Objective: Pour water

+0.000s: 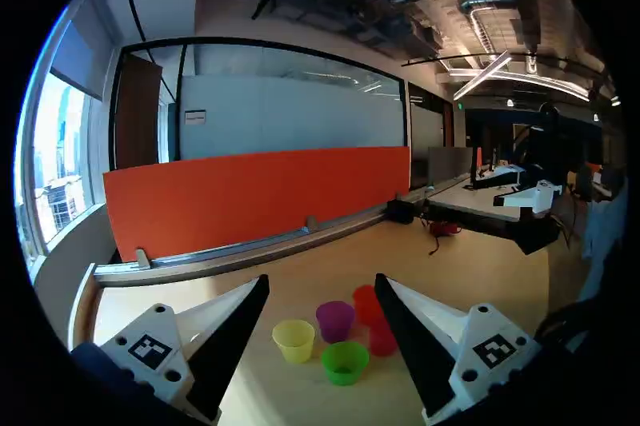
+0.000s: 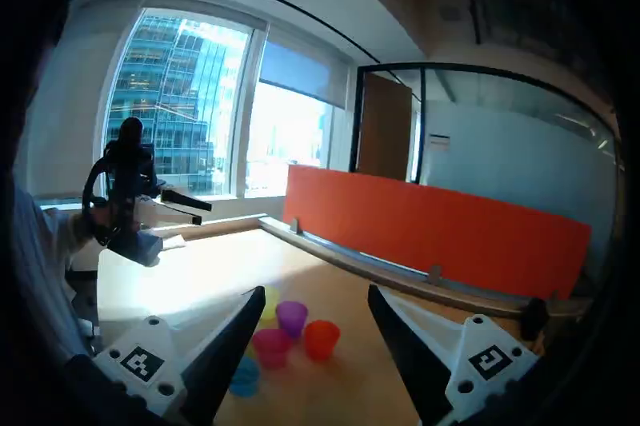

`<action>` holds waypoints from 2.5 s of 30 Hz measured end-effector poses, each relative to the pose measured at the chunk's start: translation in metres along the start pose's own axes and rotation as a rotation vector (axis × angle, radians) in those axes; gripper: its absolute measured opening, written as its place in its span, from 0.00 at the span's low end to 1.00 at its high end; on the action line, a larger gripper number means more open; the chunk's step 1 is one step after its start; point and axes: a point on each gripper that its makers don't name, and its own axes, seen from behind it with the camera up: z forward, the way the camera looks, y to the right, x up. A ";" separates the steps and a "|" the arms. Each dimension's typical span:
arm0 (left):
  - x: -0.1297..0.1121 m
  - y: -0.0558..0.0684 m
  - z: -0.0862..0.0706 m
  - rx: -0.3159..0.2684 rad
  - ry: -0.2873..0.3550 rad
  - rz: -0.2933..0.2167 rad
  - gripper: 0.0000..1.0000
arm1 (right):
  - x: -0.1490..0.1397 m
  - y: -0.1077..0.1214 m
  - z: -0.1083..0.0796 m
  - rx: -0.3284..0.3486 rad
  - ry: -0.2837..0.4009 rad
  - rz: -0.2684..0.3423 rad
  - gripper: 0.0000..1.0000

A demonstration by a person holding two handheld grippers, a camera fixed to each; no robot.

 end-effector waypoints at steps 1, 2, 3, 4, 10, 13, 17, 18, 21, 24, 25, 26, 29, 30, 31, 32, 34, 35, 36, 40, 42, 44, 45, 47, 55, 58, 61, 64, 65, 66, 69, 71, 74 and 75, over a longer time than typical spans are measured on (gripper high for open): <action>-0.003 0.001 0.001 -0.003 -0.004 0.001 0.98 | -0.003 -0.002 0.000 0.006 -0.006 -0.002 0.99; -0.006 0.002 0.002 -0.007 -0.009 0.003 0.98 | -0.005 -0.004 0.000 0.013 -0.012 -0.003 0.99; -0.010 0.002 0.003 -0.011 -0.013 0.004 0.98 | -0.008 -0.006 0.001 0.019 -0.018 -0.005 0.99; -0.013 0.003 0.004 -0.015 -0.019 0.005 0.98 | -0.011 -0.008 0.001 0.024 -0.024 -0.006 0.99; -0.037 0.009 0.012 -0.038 -0.057 0.010 0.98 | -0.029 -0.019 0.005 0.056 -0.060 -0.015 0.99; -0.049 0.011 0.016 -0.048 -0.078 0.013 0.98 | -0.040 -0.025 0.008 0.075 -0.081 -0.019 0.99; -0.066 0.015 0.019 -0.060 -0.106 0.027 0.98 | -0.055 -0.033 0.009 0.100 -0.109 -0.022 0.99; -0.069 0.016 0.020 -0.063 -0.113 0.031 0.98 | -0.058 -0.035 0.010 0.106 -0.115 -0.023 0.99; -0.081 0.019 0.022 -0.073 -0.134 0.034 0.98 | -0.068 -0.039 0.011 0.120 -0.130 -0.026 0.99; -0.094 0.023 0.024 -0.084 -0.156 0.029 0.98 | -0.079 -0.043 0.013 0.133 -0.148 -0.026 0.99; -0.097 0.024 0.025 -0.086 -0.163 0.027 0.98 | -0.082 -0.044 0.014 0.138 -0.153 -0.026 0.99; -0.102 0.025 0.026 -0.089 -0.171 0.025 0.98 | -0.086 -0.046 0.015 0.143 -0.159 -0.026 0.99; -0.114 0.026 0.029 -0.092 -0.196 0.023 0.98 | -0.096 -0.050 0.017 0.156 -0.175 -0.027 0.99; -0.118 0.026 0.030 -0.093 -0.205 0.023 0.98 | -0.099 -0.052 0.018 0.161 -0.180 -0.028 0.99; -0.122 0.027 0.031 -0.095 -0.214 0.025 0.98 | -0.102 -0.053 0.018 0.165 -0.185 -0.029 0.99; -0.127 0.028 0.032 -0.096 -0.224 0.027 0.98 | -0.106 -0.055 0.019 0.169 -0.191 -0.030 0.99; -0.135 0.030 0.033 -0.102 -0.242 0.032 0.98 | -0.112 -0.057 0.021 0.176 -0.200 -0.031 0.99; -0.139 0.031 0.034 -0.105 -0.253 0.035 0.98 | -0.116 -0.058 0.022 0.180 -0.206 -0.032 0.99; -0.143 0.033 0.034 -0.109 -0.263 0.038 0.98 | -0.119 -0.060 0.022 0.184 -0.210 -0.033 0.99; -0.160 0.037 0.036 -0.126 -0.311 0.053 0.98 | -0.131 -0.066 0.026 0.202 -0.230 -0.035 0.99; -0.168 0.038 0.037 -0.133 -0.339 0.061 0.98 | -0.137 -0.070 0.027 0.213 -0.241 -0.037 0.99; -0.177 0.038 0.038 -0.139 -0.366 0.070 0.98 | -0.143 -0.074 0.029 0.223 -0.250 -0.040 0.99; -0.181 0.038 0.039 -0.141 -0.379 0.074 0.98 | -0.146 -0.075 0.030 0.228 -0.254 -0.040 0.99; -0.189 0.036 0.041 -0.143 -0.403 0.082 0.98 | -0.151 -0.079 0.032 0.237 -0.262 -0.041 0.99; -0.209 0.033 0.052 -0.159 -0.474 0.101 0.98 | -0.171 -0.090 0.039 0.266 -0.295 -0.055 0.99; -0.214 0.033 0.057 -0.171 -0.492 0.098 0.98 | -0.179 -0.094 0.043 0.275 -0.308 -0.056 0.99; -0.219 0.033 0.062 -0.179 -0.509 0.089 0.98 | -0.185 -0.097 0.046 0.284 -0.319 -0.057 0.99; -0.224 0.032 0.069 -0.186 -0.521 0.082 0.98 | -0.190 -0.099 0.049 0.289 -0.328 -0.059 0.99; -0.225 0.032 0.071 -0.188 -0.524 0.080 0.98 | -0.191 -0.100 0.050 0.291 -0.332 -0.060 0.99; -0.226 0.032 0.073 -0.191 -0.526 0.079 0.98 | -0.192 -0.101 0.051 0.293 -0.334 -0.060 0.99; -0.229 0.034 0.079 -0.202 -0.530 0.080 0.98 | -0.196 -0.104 0.054 0.300 -0.343 -0.060 0.99; -0.231 0.034 0.083 -0.207 -0.533 0.082 0.98 | -0.199 -0.105 0.055 0.305 -0.348 -0.059 0.99; -0.233 0.036 0.090 -0.215 -0.533 0.086 0.98 | -0.202 -0.108 0.056 0.310 -0.356 -0.056 0.99; -0.233 0.036 0.092 -0.218 -0.533 0.087 0.98 | -0.203 -0.108 0.057 0.311 -0.358 -0.055 0.99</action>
